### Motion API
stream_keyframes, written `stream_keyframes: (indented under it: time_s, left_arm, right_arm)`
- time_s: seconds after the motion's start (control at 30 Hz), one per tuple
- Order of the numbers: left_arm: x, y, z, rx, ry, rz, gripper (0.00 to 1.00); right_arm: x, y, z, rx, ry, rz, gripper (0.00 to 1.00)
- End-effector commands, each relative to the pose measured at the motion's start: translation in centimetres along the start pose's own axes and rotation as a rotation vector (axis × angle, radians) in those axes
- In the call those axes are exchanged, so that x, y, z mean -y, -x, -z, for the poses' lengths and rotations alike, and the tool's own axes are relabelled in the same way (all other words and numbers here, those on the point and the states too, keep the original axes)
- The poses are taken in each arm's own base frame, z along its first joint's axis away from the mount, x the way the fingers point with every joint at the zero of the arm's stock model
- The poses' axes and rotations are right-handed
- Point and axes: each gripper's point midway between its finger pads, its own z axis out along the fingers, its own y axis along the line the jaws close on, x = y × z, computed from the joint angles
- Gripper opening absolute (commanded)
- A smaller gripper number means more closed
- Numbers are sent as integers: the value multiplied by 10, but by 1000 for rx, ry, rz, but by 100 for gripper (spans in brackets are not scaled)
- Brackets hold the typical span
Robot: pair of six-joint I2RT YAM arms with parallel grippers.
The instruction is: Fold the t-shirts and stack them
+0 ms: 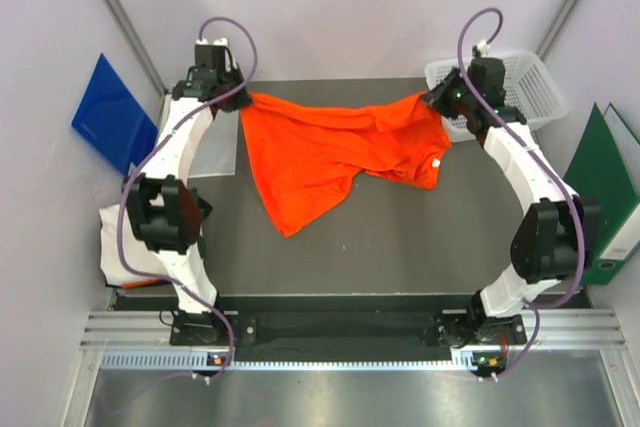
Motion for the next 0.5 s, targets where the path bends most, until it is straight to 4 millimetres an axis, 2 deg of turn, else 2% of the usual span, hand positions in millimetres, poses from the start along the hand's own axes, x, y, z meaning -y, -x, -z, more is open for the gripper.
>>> stream_keyframes:
  time_s: [0.0, 0.03, 0.07, 0.1, 0.13, 0.17, 0.2, 0.23, 0.27, 0.3, 0.33, 0.37, 0.4, 0.43, 0.47]
  left_arm:
    - [28, 90, 101, 338, -47, -7, 0]
    - [30, 94, 113, 363, -47, -9, 0]
    - [28, 98, 125, 393, -33, -7, 0]
    - [29, 107, 152, 452, -29, -15, 0]
    - [29, 110, 168, 483, -26, -17, 0]
    - [28, 110, 181, 504, -20, -19, 0]
    - [29, 116, 215, 571, -18, -27, 0]
    - [28, 116, 231, 601, -16, -27, 0]
    - [25, 111, 241, 615, -9, -26, 0]
    - [27, 111, 279, 685, -25, -27, 0]
    - [25, 108, 295, 717, -20, -22, 0]
    - [22, 102, 307, 728, -16, -23, 0]
    - [23, 97, 340, 782, -36, -21, 0]
    - [23, 92, 355, 798, -42, -22, 0]
    - [23, 89, 371, 821, -50, -22, 0]
  right_arm:
    - [-66, 73, 74, 199, 123, 194, 0]
    - [-72, 77, 85, 215, 130, 218, 0]
    - [-84, 86, 108, 259, 148, 243, 0]
    - [-86, 86, 120, 266, 146, 270, 0]
    - [-90, 87, 133, 280, 155, 286, 0]
    - [-101, 90, 160, 320, 184, 307, 0]
    - [-106, 89, 174, 335, 199, 328, 0]
    - [-107, 86, 188, 337, 204, 337, 0]
    - [-118, 83, 217, 372, 243, 359, 0]
    - [-121, 81, 234, 387, 258, 372, 0]
    - [-121, 75, 247, 386, 264, 377, 0]
    - [-128, 71, 278, 425, 294, 390, 0]
    - [-131, 69, 294, 445, 305, 398, 0]
    - [-133, 67, 310, 464, 312, 401, 0]
    - [-135, 62, 342, 505, 321, 406, 0]
